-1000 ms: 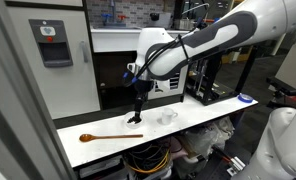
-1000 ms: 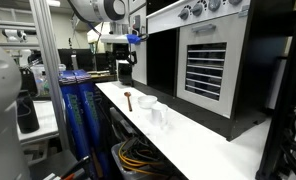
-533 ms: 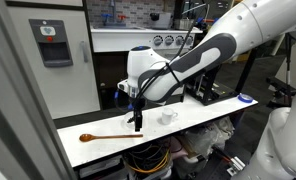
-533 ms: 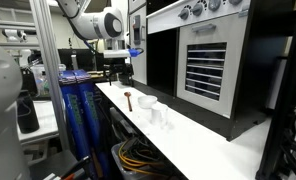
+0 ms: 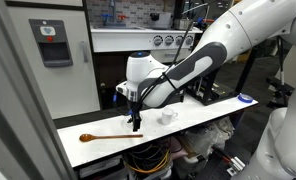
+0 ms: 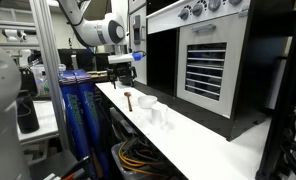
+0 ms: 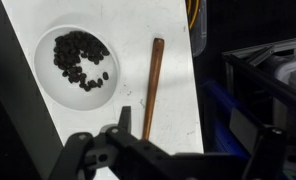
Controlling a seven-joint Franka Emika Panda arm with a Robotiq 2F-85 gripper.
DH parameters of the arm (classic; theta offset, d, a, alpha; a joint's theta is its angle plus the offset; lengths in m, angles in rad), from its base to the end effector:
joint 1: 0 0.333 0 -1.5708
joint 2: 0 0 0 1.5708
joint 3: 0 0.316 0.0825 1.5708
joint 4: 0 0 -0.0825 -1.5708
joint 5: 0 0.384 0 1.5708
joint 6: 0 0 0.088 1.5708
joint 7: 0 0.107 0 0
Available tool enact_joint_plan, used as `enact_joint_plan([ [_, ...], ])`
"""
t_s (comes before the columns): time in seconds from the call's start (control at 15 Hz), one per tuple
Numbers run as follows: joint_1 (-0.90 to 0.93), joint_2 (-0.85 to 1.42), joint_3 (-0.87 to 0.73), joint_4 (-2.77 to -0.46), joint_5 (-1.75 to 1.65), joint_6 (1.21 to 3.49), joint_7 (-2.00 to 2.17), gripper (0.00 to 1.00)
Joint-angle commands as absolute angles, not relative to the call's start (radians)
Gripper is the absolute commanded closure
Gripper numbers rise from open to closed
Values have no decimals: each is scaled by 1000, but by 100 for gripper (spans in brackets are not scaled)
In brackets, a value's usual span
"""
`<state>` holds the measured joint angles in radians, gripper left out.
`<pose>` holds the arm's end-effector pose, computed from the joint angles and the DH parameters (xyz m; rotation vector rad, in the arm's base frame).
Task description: Use the brown spoon to stir the contents in the white bowl
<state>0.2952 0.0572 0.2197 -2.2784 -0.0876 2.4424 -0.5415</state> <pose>0.4645 0.2624 0.3411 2.6170 1.6396 0.1667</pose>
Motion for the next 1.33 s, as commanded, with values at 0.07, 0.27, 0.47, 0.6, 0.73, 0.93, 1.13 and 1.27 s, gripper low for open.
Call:
enact_joint_plan([
  [0.07, 276, 58, 239, -2275, -90, 2439, -539, 0],
  [0.27, 267, 64, 232, -2276, -90, 2448, -563, 0],
  [0.47, 251, 80, 225, -2275, -77, 2474, -608, 0],
  [0.6, 239, 95, 223, -2269, -72, 2483, -630, 0],
  [0.73, 229, 122, 226, -2255, -68, 2491, -646, 0],
  [0.93, 226, 161, 234, -2233, -77, 2506, -653, 0],
  [1.13, 229, 202, 242, -2195, -95, 2511, -641, 0],
  [1.27, 232, 233, 247, -2154, -109, 2511, -629, 0],
])
